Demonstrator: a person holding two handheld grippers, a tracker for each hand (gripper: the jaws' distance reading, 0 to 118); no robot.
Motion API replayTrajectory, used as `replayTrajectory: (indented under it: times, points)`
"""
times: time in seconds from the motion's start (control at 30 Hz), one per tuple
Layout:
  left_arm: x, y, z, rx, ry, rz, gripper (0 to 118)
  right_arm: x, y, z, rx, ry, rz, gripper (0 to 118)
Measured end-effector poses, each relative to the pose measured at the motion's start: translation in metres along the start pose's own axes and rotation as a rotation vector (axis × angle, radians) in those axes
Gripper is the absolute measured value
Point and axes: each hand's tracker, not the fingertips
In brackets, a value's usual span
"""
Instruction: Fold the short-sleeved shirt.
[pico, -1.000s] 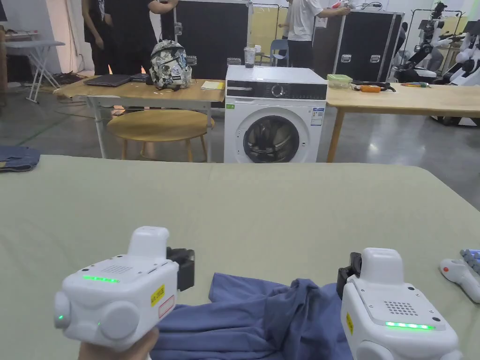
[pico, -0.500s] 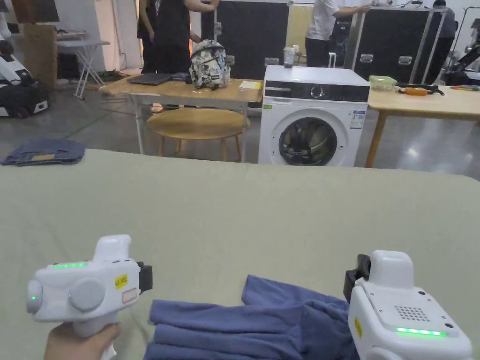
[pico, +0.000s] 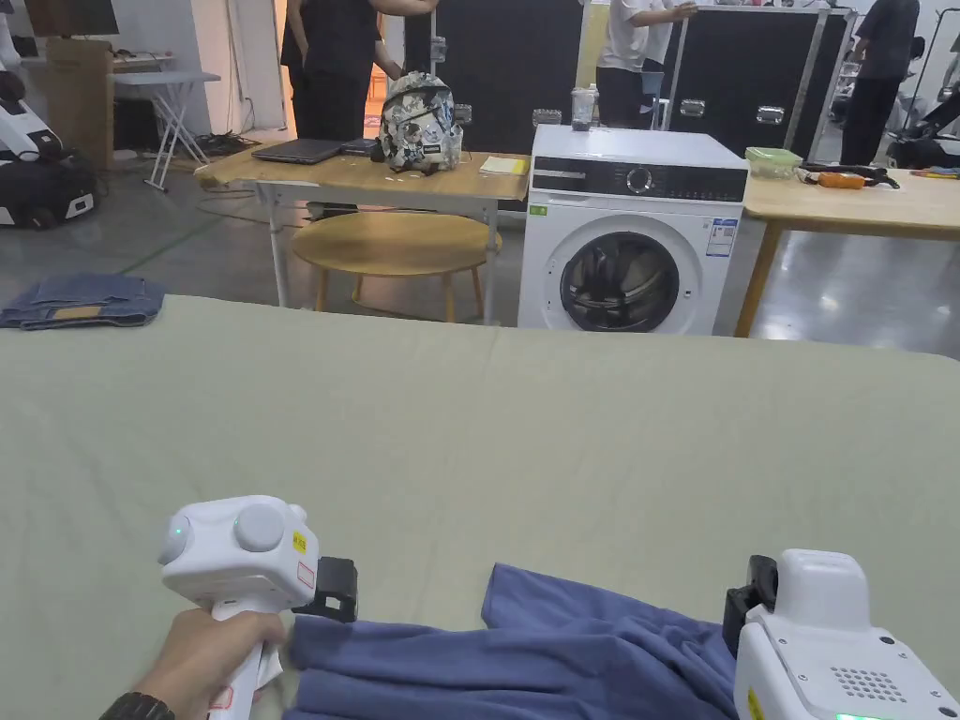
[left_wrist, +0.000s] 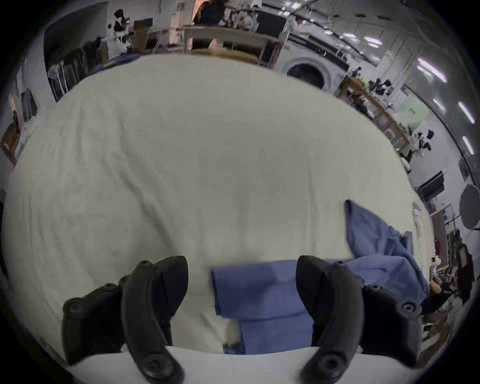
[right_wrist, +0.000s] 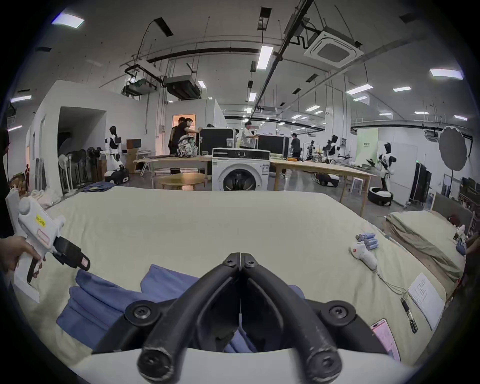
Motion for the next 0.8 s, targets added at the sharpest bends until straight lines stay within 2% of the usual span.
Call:
replayTrajectory:
  times: [0.07, 0.1, 0.17, 0.23, 0.27, 0.3, 0.37, 0.4, 0.57, 0.7, 0.73, 0.77, 0.8]
  points:
    - [0.003, -0.006, -0.010, -0.031, 0.026, -0.001, 85, 0.007, -0.004, -0.003, -0.016, -0.012, -0.004, 0]
    - [0.005, -0.009, -0.012, -0.019, 0.023, -0.006, 77, 0.009, -0.005, -0.004, -0.022, -0.017, -0.007, 0]
    - [0.011, -0.016, -0.015, 0.003, 0.075, -0.046, 45, 0.015, -0.008, -0.005, -0.035, -0.027, -0.013, 0]
    - [0.020, -0.022, -0.012, 0.031, 0.084, -0.098, 42, 0.020, -0.010, -0.006, -0.042, -0.035, -0.017, 0]
    - [0.024, -0.023, -0.012, 0.035, 0.090, -0.130, 36, 0.022, -0.011, -0.006, -0.046, -0.037, -0.020, 0]
    - [0.026, -0.024, -0.012, 0.037, 0.078, -0.157, 27, 0.024, -0.012, -0.006, -0.050, -0.042, -0.023, 0]
    - [0.029, -0.024, -0.012, 0.045, 0.062, -0.163, 2, 0.029, -0.013, -0.008, -0.058, -0.047, -0.030, 0]
    - [0.028, -0.025, -0.010, 0.059, 0.089, -0.171, 0, 0.032, -0.014, -0.009, -0.063, -0.049, -0.032, 0]
    - [0.020, -0.029, 0.012, 0.134, 0.025, -0.172, 0, 0.060, -0.008, -0.023, -0.094, -0.053, -0.036, 0]
    - [0.014, -0.034, 0.042, 0.241, -0.029, -0.167, 0, 0.091, 0.008, -0.054, -0.265, 0.004, -0.039, 2]
    - [0.013, -0.035, 0.047, 0.264, -0.039, -0.168, 0, 0.097, 0.010, -0.063, -0.304, -0.001, -0.039, 8]
    - [0.012, -0.036, 0.054, 0.265, -0.041, -0.168, 0, 0.104, 0.012, -0.076, -0.362, -0.011, -0.029, 26]
    - [0.012, -0.036, 0.059, 0.274, -0.048, -0.166, 0, 0.109, 0.011, -0.087, -0.400, -0.007, -0.037, 37]
